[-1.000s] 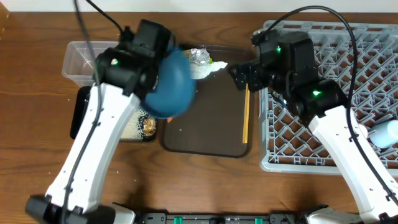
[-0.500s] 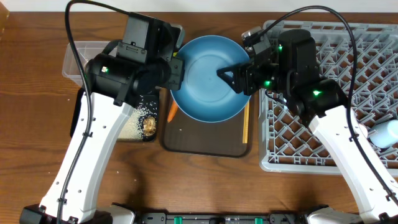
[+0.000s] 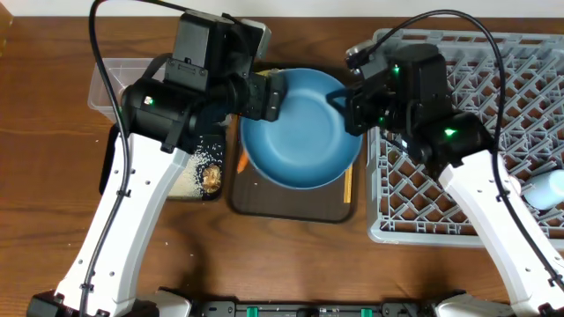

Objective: Sort waste into correct bins and load items into the dishwasher rack
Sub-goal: 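Hand the blue plate from the left gripper to the right gripper, then carry the blue plate right and set it in the rack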

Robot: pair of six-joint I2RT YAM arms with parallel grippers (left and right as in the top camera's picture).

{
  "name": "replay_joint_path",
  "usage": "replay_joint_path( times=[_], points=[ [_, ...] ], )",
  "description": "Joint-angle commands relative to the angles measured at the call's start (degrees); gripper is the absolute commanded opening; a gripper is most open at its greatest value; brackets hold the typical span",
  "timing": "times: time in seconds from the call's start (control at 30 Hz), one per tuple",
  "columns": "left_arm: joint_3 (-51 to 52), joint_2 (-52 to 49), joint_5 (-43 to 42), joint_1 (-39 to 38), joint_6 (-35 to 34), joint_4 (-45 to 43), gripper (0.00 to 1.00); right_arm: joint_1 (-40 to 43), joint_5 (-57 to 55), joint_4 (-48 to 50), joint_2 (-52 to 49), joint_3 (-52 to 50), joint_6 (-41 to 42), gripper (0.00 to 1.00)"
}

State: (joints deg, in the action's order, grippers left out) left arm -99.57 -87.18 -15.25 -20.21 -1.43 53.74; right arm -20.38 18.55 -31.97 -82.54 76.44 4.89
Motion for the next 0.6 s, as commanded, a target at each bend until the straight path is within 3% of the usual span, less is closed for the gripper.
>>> replay_joint_path(
  times=[0.0,0.3,0.4,0.57],
  points=[
    [-1.07,2.21,-1.22,0.15,0.33,-0.11,0.98,3.69,-18.25,-0.50,4.48,0.50,-1.33,0.01],
    [-1.07,5.68,-0.59,0.20,0.35,-0.17,0.98,15.45,-61.05,0.79,7.96,0.48,-2.51,0.01],
    [-1.07,6.10,-0.59,0.20,0.35,0.04,0.98,18.80,-66.55,4.76,7.17,0.48,-7.19,0.01],
    [-1.07,6.05,-0.59,0.20,0.35,0.57,0.98,22.99,-66.77,15.93,4.33,0.48,-26.21,0.01]
  ],
)
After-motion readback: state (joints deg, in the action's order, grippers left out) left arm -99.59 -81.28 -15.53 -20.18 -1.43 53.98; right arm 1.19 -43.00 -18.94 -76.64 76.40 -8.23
